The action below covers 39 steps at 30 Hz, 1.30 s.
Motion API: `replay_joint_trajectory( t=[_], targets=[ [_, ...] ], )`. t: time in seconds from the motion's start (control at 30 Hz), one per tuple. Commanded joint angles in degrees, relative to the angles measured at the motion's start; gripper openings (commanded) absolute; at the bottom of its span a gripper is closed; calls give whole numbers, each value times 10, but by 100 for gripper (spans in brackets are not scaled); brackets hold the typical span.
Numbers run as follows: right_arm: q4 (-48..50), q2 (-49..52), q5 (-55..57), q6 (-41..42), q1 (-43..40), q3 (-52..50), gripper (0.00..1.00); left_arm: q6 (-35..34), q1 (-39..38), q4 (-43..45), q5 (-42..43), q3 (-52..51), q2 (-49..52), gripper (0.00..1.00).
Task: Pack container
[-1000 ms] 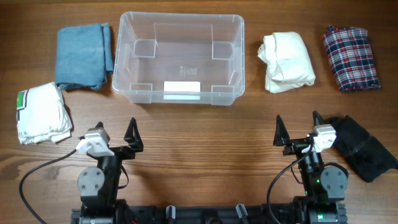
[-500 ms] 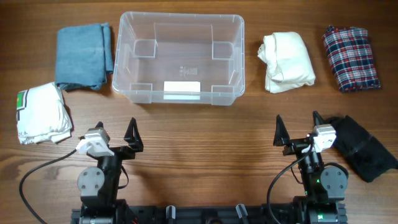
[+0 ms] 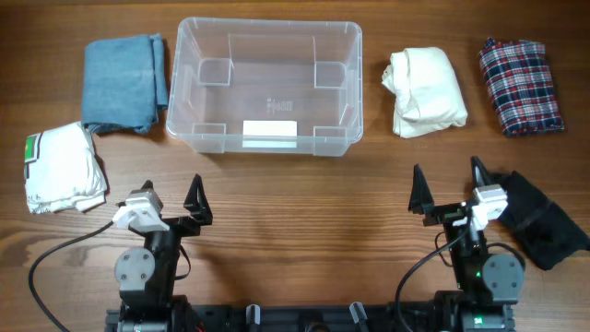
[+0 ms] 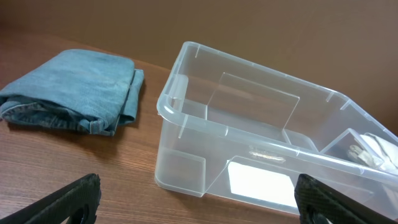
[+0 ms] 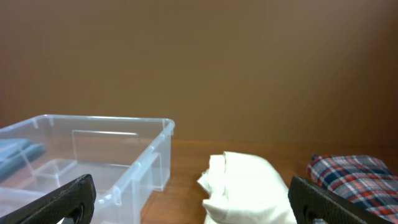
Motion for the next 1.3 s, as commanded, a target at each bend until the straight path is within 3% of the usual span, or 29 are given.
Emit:
replay_joint_trajectory(
  t=[0.0, 0.2, 0.37, 0.57, 0.73, 0.93, 1.27],
  targets=[
    [9, 146, -38, -4, -2, 143, 100, 3, -4, 0, -3, -3, -4, 100],
    [-107, 526, -123, -16, -2, 498, 100, 3, -4, 0, -3, -3, -4, 100],
    [-278, 790, -188, -151, -3, 762, 100, 3, -4, 0, -3, -3, -4, 100],
    [-297, 882, -142, -139, -21, 779, 100, 3, -4, 0, -3, -3, -4, 100],
    [-322, 939, -146, -140, -107, 779, 100, 3, -4, 0, -3, -3, -4, 100],
    [-363, 1060, -215, -221, -163, 779, 95, 3, -4, 0, -3, -3, -4, 100],
    [-308, 1149, -242, -257, -192, 779, 95, 3, -4, 0, -3, -3, -4, 100]
  ],
)
